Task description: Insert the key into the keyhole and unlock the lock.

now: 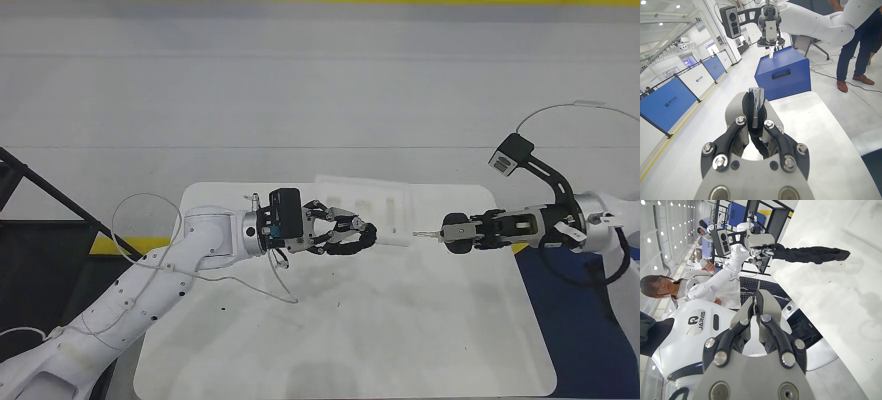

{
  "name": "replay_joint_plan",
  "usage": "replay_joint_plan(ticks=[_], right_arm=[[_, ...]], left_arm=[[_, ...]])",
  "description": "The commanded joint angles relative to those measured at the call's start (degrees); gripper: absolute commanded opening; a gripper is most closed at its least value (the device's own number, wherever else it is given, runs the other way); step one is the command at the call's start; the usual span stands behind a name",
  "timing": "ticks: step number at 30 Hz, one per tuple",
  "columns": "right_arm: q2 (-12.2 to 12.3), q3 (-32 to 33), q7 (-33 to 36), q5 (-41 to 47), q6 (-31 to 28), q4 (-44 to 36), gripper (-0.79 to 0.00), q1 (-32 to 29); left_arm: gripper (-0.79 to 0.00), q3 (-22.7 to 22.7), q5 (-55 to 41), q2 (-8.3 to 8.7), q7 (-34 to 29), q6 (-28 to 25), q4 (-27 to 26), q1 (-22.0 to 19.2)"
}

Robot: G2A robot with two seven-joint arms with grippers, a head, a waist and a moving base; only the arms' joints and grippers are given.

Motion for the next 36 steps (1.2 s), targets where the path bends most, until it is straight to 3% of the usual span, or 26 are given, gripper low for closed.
replay_joint_plan(ticks=[1,6,10,14,24,36], right_arm=[[0.0,0.0,0.0,0.0,0.0,0.0,-0.785,0.0],[0.0,0.0,0.0,0.0,0.0,0.0,-0.785,0.0],[0.3,-0.6,-1.7,-2.1,0.5,-1.2,-0.785,-0.2],[0.8,-2.2,-0.9,-6.8,3.0,-2.8,-0.785,2.1],[3.3,-8.4,-5.8,-10.5,7.9,-6.6,-0.785,4.1],[7.6,-13.5,-10.3,-10.0,12.4,-9.7,-0.785,5.1]], left_arm=[[-0.785,0.0,0.0,0.00,0.0,0.0,0.0,0.0],[-0.785,0.0,0.0,-0.01,-0.3,0.2,0.0,0.2],[-0.785,-0.4,0.2,0.10,-6.5,2.1,-1.1,2.7],[-0.785,-0.8,1.1,-0.24,-10.7,2.1,-2.4,2.5],[-0.785,4.3,6.8,-4.17,-8.6,0.7,2.0,-4.0],[-0.785,8.3,10.5,-7.99,-5.2,-0.1,8.1,-7.6]])
